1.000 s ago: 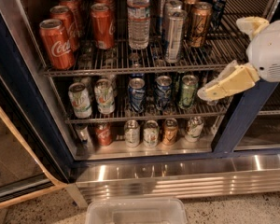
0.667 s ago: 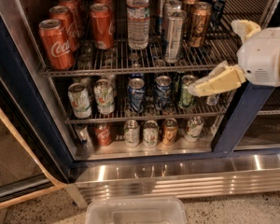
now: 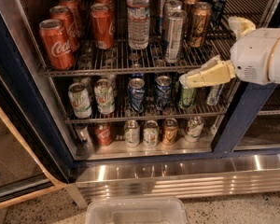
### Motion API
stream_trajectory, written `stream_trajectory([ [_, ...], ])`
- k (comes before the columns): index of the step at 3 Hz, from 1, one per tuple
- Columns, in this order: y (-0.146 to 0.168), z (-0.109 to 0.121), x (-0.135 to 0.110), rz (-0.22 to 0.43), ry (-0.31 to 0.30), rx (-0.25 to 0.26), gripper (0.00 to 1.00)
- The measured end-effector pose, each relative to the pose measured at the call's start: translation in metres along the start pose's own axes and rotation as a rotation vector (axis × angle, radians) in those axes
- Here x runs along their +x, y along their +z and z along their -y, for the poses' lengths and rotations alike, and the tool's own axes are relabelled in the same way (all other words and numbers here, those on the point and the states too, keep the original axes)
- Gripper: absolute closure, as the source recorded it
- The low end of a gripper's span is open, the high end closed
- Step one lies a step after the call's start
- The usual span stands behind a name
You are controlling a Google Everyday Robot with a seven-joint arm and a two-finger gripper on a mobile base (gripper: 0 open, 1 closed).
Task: Pick orange can from top shelf of fridge
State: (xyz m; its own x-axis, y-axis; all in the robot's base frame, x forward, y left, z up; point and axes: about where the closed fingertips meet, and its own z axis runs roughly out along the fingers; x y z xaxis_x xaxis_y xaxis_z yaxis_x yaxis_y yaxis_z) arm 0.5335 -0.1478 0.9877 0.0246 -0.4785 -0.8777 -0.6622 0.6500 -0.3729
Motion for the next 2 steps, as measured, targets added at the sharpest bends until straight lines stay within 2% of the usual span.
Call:
stream_trajectory([
  [1, 0.008, 0.004, 0.001, 0.057, 0.012, 0.040, 0.00],
  [2, 0.022, 0.018, 0.007, 0.152, 0.061, 0.129, 0.00],
])
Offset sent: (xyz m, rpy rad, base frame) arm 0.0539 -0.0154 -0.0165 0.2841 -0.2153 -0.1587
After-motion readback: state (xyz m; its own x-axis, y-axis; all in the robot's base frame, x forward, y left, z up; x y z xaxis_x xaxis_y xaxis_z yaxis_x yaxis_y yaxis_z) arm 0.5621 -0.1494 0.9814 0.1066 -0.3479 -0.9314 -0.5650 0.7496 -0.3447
